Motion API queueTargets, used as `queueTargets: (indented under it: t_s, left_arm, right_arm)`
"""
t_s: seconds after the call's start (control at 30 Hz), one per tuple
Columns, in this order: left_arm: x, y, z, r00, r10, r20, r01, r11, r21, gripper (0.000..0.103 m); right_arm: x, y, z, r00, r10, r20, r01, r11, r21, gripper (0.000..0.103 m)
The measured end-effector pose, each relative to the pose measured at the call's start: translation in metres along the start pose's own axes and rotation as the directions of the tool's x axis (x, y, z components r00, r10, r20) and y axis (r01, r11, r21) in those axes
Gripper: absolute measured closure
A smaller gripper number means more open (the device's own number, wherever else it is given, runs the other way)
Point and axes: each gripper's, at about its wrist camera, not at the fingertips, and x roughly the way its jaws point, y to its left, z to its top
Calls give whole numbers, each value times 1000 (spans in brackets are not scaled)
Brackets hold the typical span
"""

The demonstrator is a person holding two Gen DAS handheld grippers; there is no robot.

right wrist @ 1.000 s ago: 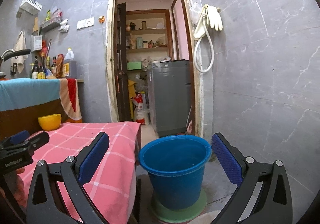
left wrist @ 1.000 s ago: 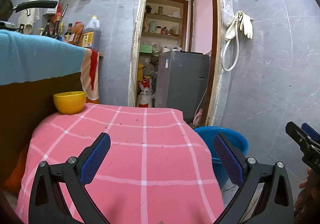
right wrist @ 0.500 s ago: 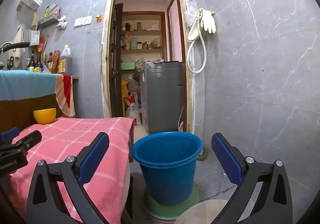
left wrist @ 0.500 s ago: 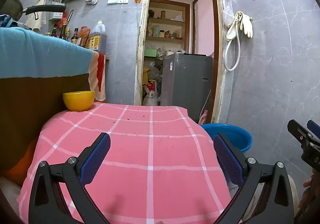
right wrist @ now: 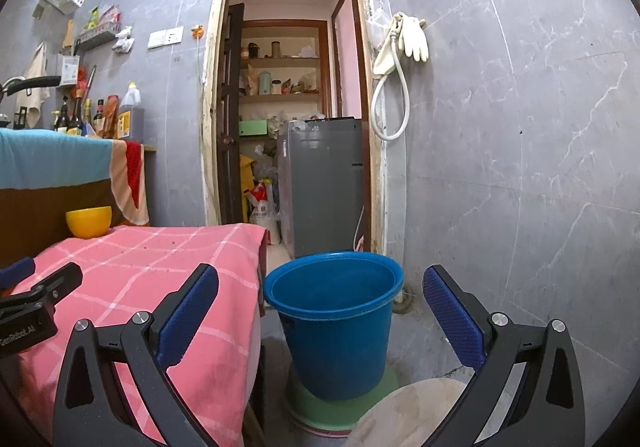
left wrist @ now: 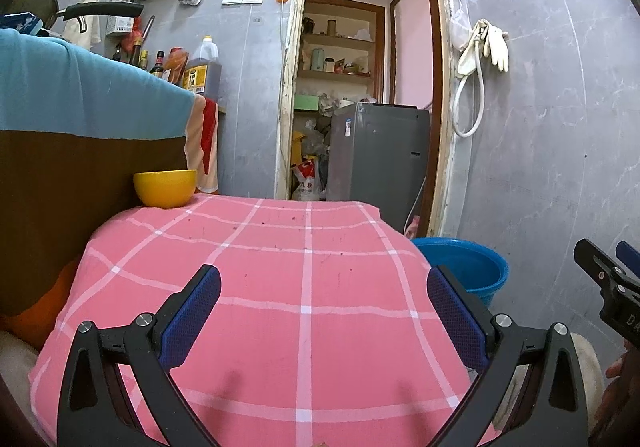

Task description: Collect trash

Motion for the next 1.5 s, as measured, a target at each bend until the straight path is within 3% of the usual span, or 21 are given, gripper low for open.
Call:
queueTargets:
  t_s: [1.5]
  left_arm:
    - [1, 4, -10, 1000, 14, -3, -14, 1000, -10, 2]
  right_arm:
    - [2, 2, -7, 1000, 0, -10, 0, 1000, -10, 0]
